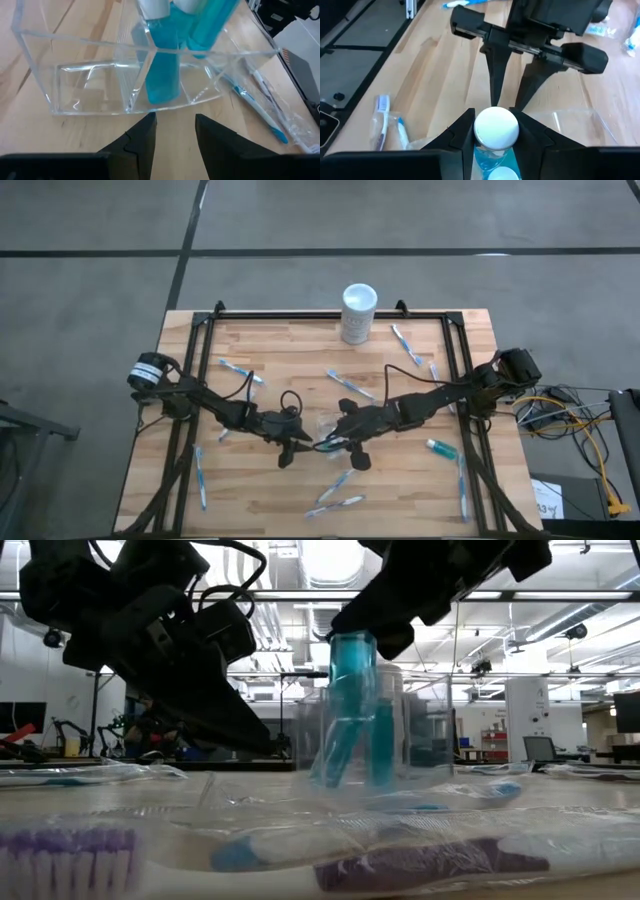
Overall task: Pick & Place toothbrushing station
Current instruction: Put the blue mouthwash bottle into the transparent organizer
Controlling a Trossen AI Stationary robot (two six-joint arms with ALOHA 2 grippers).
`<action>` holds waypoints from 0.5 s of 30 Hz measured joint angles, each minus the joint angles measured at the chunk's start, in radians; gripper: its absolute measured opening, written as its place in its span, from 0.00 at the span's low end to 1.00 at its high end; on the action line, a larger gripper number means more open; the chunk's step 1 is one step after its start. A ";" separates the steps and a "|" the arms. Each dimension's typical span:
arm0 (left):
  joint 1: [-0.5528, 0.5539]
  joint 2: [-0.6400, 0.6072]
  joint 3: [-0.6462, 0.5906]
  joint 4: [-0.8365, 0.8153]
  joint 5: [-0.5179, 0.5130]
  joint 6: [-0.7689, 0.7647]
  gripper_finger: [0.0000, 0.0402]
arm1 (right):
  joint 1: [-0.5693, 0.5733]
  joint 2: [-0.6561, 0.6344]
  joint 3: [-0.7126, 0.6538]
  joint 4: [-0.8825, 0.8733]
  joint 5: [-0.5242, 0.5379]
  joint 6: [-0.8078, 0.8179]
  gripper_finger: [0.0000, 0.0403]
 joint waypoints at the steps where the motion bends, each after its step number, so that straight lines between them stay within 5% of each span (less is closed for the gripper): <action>1: 0.000 0.000 0.000 0.001 0.000 0.000 0.35 | 0.000 0.000 -0.002 0.000 0.000 -0.001 0.26; 15: 0.002 0.000 0.006 0.001 0.000 0.003 0.35 | 0.000 0.000 -0.011 0.000 0.009 -0.011 0.29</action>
